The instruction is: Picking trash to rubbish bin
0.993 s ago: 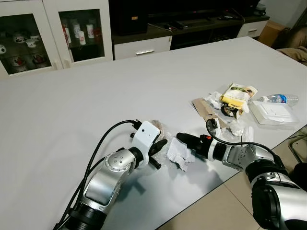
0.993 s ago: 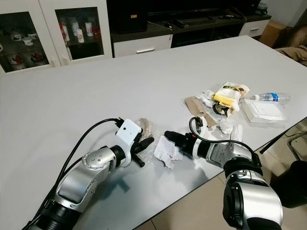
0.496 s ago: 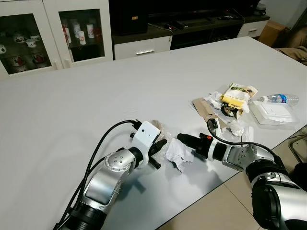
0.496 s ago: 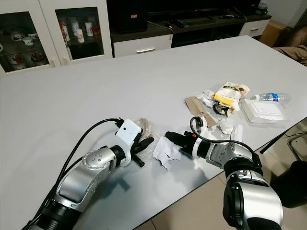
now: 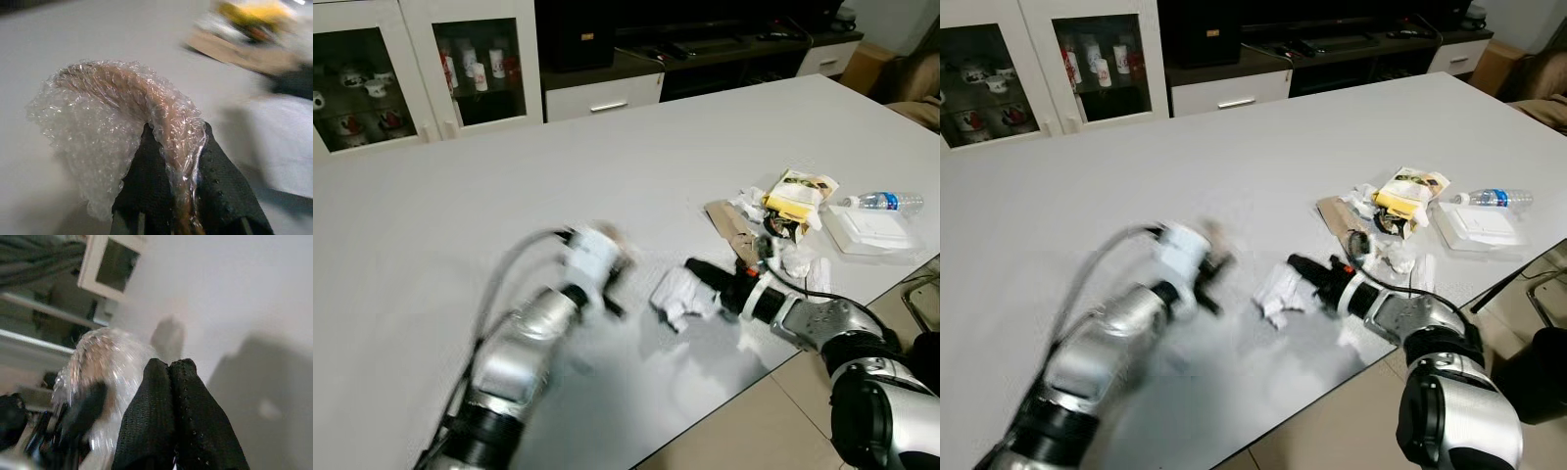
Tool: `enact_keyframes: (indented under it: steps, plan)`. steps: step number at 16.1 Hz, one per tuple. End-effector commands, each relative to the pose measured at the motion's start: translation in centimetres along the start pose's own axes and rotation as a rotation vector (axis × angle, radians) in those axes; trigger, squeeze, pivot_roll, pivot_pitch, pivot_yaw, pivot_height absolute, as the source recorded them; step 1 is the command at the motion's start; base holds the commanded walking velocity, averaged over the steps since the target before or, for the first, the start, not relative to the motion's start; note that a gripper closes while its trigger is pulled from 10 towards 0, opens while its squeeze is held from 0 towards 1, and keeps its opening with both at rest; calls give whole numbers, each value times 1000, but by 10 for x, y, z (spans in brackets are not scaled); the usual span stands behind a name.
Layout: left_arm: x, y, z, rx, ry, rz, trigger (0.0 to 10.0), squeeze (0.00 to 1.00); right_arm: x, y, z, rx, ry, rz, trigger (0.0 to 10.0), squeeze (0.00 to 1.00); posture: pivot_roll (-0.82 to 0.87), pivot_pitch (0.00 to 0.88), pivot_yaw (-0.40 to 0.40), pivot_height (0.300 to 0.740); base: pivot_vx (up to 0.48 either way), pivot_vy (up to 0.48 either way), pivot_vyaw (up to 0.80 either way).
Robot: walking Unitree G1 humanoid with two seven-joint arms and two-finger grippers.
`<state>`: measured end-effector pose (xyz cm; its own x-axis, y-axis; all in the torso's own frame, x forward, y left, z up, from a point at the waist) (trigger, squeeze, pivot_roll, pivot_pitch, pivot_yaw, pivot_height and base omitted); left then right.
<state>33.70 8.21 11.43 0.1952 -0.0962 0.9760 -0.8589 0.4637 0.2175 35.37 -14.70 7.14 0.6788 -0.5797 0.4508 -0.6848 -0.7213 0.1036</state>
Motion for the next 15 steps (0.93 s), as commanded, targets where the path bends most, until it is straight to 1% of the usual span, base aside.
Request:
enact_keyframes:
  steps: [1,2,3,5,6,7,8,9,10,12,13,14,15]
  plan:
    - [11,0,-10,48,10,50,10000,0,11,6,-1,-2,16,39,0,0,-25,0,-99,740,0,0,0]
    - [31,8,-39,157,57,150,10000,0,24,8,-9,27,44,86,0,0,-26,0,-98,740,0,0,0]
    - [40,13,-51,198,96,200,10000,0,31,10,-14,48,54,119,0,0,-27,0,-98,740,0,0,0]
    - [46,18,-59,222,137,238,10000,0,39,11,-20,71,53,157,0,0,-33,0,-93,740,0,0,0]
    - [51,29,-70,265,185,289,10000,0,54,10,-38,125,91,230,0,0,-37,0,-87,740,0,0,0]
    - [50,37,-74,288,203,302,10000,0,64,9,-53,143,177,288,0,0,-40,0,-88,740,0,0,0]
    - [42,43,-69,284,199,278,10000,0,66,7,-68,122,333,292,0,0,-49,0,-87,740,0,0,0]
    - [36,48,-65,275,199,259,10000,0,66,5,-75,85,425,297,0,0,-54,0,-84,740,0,0,0]
    - [23,57,-56,269,195,220,10000,0,67,5,-86,15,603,335,0,0,-57,0,-85,740,0,0,0]
    - [12,65,-50,273,189,198,10000,0,66,7,-95,-70,794,389,0,0,-58,0,-87,740,0,0,0]
    - [11,67,-47,276,189,199,10000,0,64,10,-98,-116,893,412,0,0,-55,0,-89,740,0,0,0]
    - [10,70,-41,276,206,204,10000,0,60,16,-106,-176,1054,474,0,0,-52,0,-91,740,0,0,0]
    - [15,70,-35,258,204,228,10000,0,55,21,-115,-210,1194,532,0,0,-52,0,-91,740,0,0,0]
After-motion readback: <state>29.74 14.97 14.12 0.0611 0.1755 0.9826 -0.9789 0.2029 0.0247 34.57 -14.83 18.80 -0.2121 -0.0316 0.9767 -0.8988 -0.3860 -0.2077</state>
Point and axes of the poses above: a point about 5 cm out from each wrist's last joint towards the gripper, its own y axis pointing back from the gripper into the wrist, its own x axis along the axis of the wrist's last joint, z = x × y, the point moved 4 cm from there along -y, pointing out of the wrist towards the gripper, and after that the axes turned 5 degrees about y, right-handed, at the moved point
